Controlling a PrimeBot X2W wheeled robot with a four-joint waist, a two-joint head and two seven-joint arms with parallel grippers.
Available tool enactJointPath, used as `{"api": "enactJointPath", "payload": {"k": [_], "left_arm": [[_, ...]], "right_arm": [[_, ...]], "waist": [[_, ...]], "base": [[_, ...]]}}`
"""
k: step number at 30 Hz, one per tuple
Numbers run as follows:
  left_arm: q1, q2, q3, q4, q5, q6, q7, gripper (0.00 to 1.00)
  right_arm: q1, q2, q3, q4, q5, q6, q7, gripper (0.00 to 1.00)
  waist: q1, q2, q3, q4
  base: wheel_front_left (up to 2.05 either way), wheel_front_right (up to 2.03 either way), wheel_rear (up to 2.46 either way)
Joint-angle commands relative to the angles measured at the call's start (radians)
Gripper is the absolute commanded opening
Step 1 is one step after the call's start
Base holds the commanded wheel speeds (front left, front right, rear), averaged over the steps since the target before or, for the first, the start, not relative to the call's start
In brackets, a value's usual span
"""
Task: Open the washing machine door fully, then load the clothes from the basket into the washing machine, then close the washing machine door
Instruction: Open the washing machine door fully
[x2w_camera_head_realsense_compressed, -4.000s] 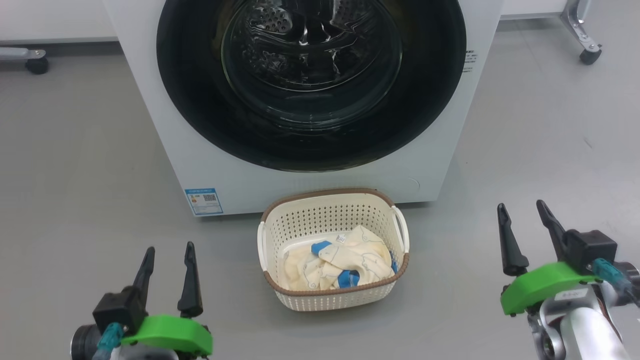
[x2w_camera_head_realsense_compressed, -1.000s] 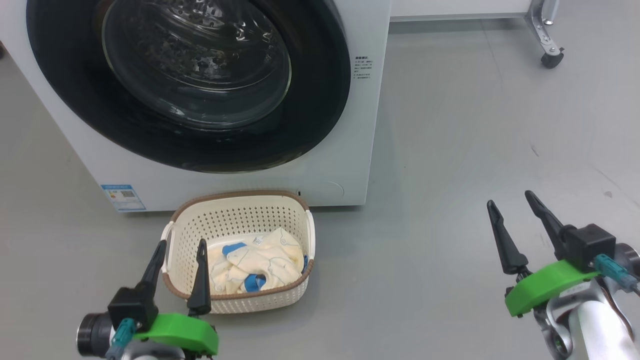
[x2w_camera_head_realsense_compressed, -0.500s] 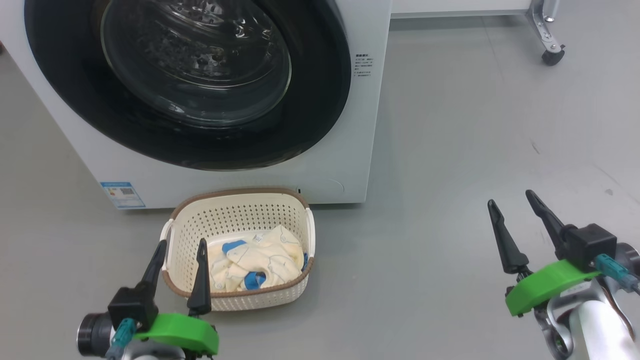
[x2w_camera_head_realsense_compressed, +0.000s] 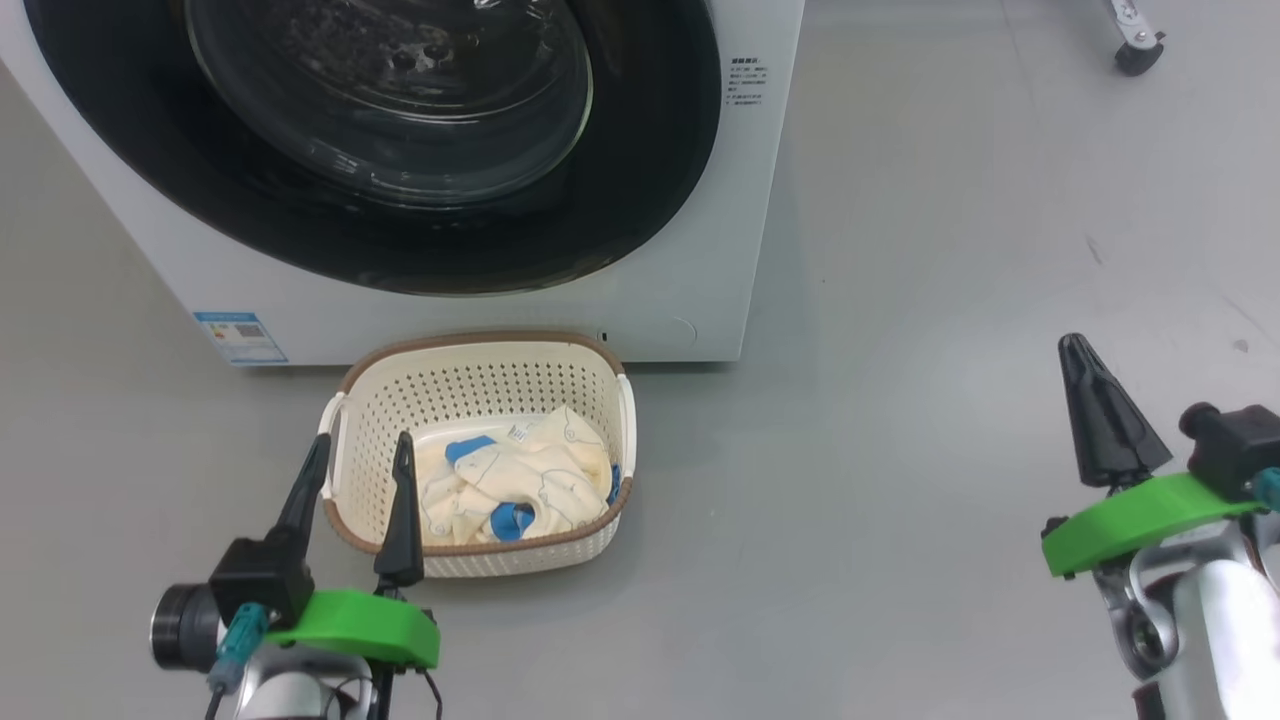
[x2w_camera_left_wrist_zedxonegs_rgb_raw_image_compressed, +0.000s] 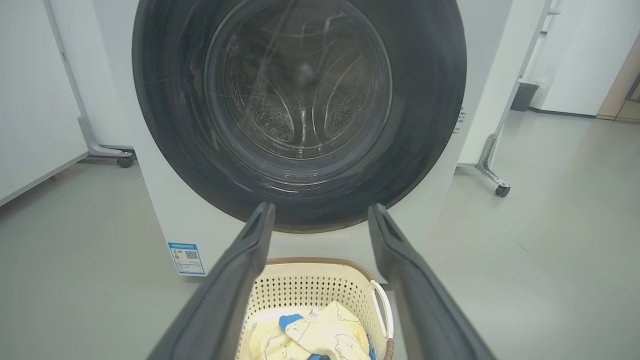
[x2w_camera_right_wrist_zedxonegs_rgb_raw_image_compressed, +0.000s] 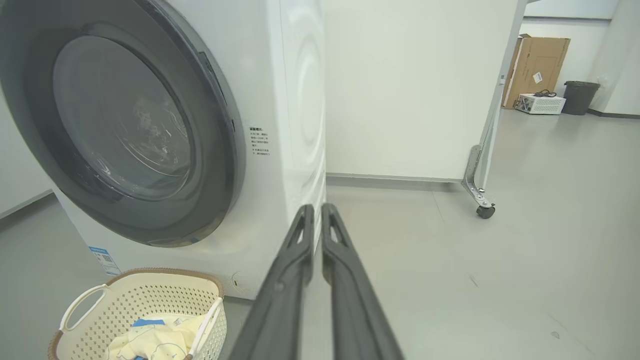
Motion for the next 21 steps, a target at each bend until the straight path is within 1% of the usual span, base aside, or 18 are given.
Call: {"api": "enactJointPath", "payload": {"k": [1, 2, 5, 9, 10, 16, 17, 20, 21], "left_arm": [[-0.052, 0.012, 0.03, -0.04, 0.002, 0.006, -0.012, 1.0], [-0.056, 0.011, 0.03, -0.041, 0.003, 0.006, -0.012, 1.0], [-0.068, 0.011, 0.03, -0.044, 0.006, 0.007, -0.012, 1.0], [-0.081, 0.011, 0.026, -0.049, 0.011, 0.009, -0.012, 1.0], [-0.081, 0.011, 0.026, -0.049, 0.011, 0.009, -0.012, 1.0], [-0.104, 0.009, 0.017, -0.053, 0.015, 0.01, -0.012, 1.0], [-0.109, 0.009, 0.015, -0.053, 0.015, 0.01, -0.012, 1.0], [-0.123, 0.009, 0.008, -0.053, 0.018, 0.009, -0.012, 1.0], [-0.132, 0.008, 0.004, -0.054, 0.02, 0.009, -0.012, 1.0]], "right_arm": [[-0.06, -0.005, 0.013, -0.025, 0.035, -0.003, 0.0, 0.0], [-0.069, -0.005, 0.009, -0.021, 0.059, -0.003, 0.003, 0.0], [-0.102, -0.003, 0.003, 0.001, 0.192, -0.003, 0.025, 0.0], [-0.17, 0.0, -0.009, 0.039, 0.451, -0.003, 0.082, 0.0], [-0.17, 0.0, -0.009, 0.039, 0.451, -0.003, 0.082, 0.0], [-0.302, 0.0, -0.034, 0.132, 0.963, -0.003, 0.235, 0.0], [-0.326, 0.0, -0.04, 0.151, 1.033, -0.003, 0.265, 0.0], [-0.395, 0.0, -0.055, 0.209, 1.193, -0.003, 0.337, 0.0], [-0.444, 0.0, -0.057, 0.248, 1.273, -0.003, 0.379, 0.0]], "waist": [[-0.0001, 0.0, 0.018, 0.002], [-0.0001, 0.0, 0.024, 0.003], [-0.0001, 0.0, 0.043, 0.005], [-0.0001, 0.0, 0.069, 0.008], [-0.0001, 0.0, 0.069, 0.008], [-0.0001, 0.0, 0.11, 0.021], [-0.0001, 0.0, 0.117, 0.024], [-0.0001, 0.0, 0.138, 0.036], [-0.0001, 0.0, 0.153, 0.042]], "base": [[0.0, 0.0, 0.0], [0.0, 0.0, 0.0], [0.0, 0.0, 0.0], [0.0, 0.0, 0.0], [0.0, 0.0, 0.0], [0.0, 0.0, 0.0], [0.0, 0.0, 0.0], [0.0, 0.0, 0.0], [0.0, 0.0, 0.0]]}}
